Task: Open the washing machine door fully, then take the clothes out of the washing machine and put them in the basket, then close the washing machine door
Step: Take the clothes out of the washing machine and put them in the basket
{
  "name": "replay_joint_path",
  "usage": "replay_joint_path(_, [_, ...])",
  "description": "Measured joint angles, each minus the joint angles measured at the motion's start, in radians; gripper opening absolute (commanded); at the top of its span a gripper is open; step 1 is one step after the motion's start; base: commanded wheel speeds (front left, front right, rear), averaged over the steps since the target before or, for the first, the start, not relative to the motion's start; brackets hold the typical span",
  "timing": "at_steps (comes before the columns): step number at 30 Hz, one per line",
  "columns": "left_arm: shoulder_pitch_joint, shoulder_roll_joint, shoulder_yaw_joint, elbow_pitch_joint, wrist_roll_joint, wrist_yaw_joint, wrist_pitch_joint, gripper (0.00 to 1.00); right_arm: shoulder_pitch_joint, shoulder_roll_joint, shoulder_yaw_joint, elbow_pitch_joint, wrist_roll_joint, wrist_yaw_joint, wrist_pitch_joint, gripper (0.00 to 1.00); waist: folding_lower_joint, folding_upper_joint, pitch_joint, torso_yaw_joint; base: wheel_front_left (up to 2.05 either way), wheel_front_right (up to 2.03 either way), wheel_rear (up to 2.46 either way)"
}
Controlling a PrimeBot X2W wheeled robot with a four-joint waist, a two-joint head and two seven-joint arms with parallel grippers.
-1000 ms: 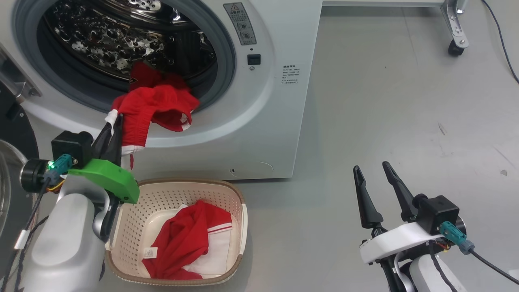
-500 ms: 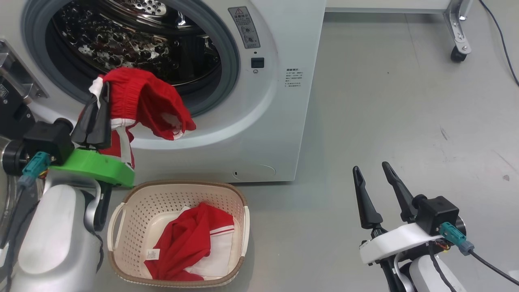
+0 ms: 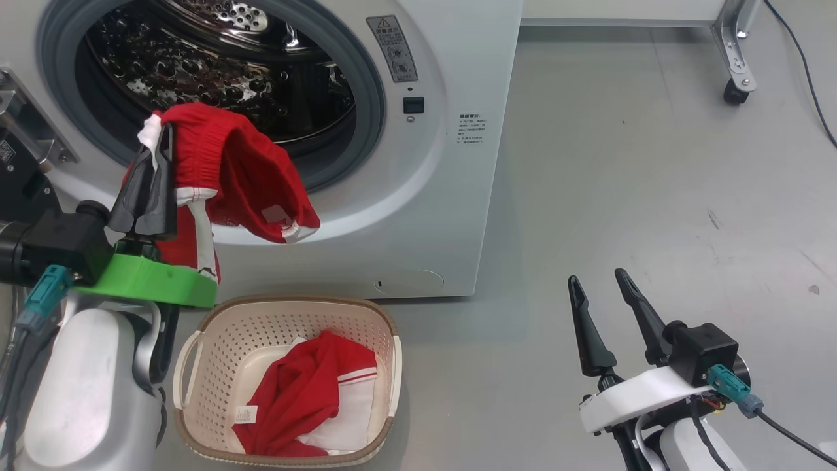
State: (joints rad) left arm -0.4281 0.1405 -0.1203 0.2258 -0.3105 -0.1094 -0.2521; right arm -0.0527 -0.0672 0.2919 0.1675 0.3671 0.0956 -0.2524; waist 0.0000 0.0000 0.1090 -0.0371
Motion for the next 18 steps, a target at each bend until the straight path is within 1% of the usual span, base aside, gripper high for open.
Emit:
replay_joint_path(9, [0.031, -0.003, 0.006, -0.068, 0.023, 0.0, 0.0, 0.0, 0.001, 0.001, 0.001, 0.0, 0.0, 0.001, 0.0, 1.0, 0.0, 0.0, -0.011, 0.0, 0.0, 0.0, 0.0])
replay_joint_path(11, [0.045, -0.003, 0.004, -0.066, 0.023, 0.0, 0.0, 0.0, 0.002, 0.001, 0.002, 0.0, 0.0, 0.008, 0.0, 1.0, 0.0, 0.0, -0.012, 0.0, 0.0, 0.0, 0.0])
replay_joint_path(18, [0.131, -0.003, -0.024, -0.014, 0.023, 0.0, 0.016, 0.0, 0.005, 0.001, 0.009, -0.001, -0.002, 0.009, 0.0, 1.0, 0.0, 0.0, -0.005, -0.004, 0.0, 0.0, 0.0])
